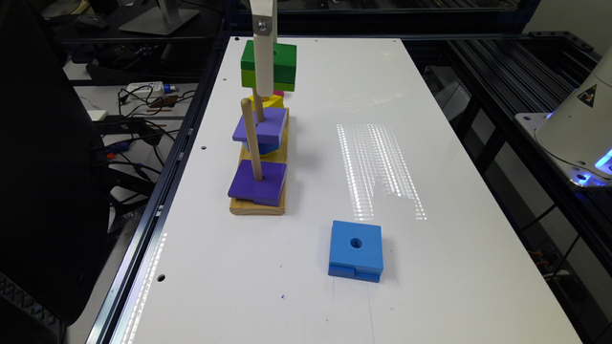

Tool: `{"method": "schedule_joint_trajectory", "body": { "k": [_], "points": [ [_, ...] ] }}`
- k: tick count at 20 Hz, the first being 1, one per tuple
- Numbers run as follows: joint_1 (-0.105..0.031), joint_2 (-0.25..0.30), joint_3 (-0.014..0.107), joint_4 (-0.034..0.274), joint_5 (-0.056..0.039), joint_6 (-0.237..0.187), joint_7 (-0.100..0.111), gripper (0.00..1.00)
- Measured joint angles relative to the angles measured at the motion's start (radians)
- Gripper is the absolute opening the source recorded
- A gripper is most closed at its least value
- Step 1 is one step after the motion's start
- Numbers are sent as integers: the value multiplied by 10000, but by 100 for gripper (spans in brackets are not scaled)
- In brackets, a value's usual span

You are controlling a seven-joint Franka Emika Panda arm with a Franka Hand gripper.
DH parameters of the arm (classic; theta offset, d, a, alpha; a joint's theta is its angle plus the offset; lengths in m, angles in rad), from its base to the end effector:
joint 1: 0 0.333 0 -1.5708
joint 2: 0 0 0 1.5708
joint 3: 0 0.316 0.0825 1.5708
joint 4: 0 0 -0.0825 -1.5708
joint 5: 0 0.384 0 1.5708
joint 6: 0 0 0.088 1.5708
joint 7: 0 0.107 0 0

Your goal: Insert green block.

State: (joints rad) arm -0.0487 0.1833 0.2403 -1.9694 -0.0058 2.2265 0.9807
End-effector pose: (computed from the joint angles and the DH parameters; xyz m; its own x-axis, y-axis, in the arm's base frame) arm 0.5902 0.1094 0.3894 0.7025 -0.7116 0.0119 -0.7082 -0.7006 -0.0870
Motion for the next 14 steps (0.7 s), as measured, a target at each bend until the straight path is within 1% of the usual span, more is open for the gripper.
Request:
{"method": "schedule_joint_trajectory", "body": {
  "k": [2, 3, 5, 8, 9, 11, 14],
  "points": [
    [0, 74, 0, 86, -3, 37, -1, 0],
    [0, 148, 0, 182, -9, 39, -1, 0],
    [2, 412, 3, 492, -40, 37, -1, 0],
    [3, 740, 11, 837, -76, 36, -1, 0],
    [3, 798, 14, 909, -85, 30, -1, 0],
    [4, 855, 17, 982, -95, 25, -1, 0],
    [4, 862, 20, 989, -97, 25, -1, 0]
  ]
}}
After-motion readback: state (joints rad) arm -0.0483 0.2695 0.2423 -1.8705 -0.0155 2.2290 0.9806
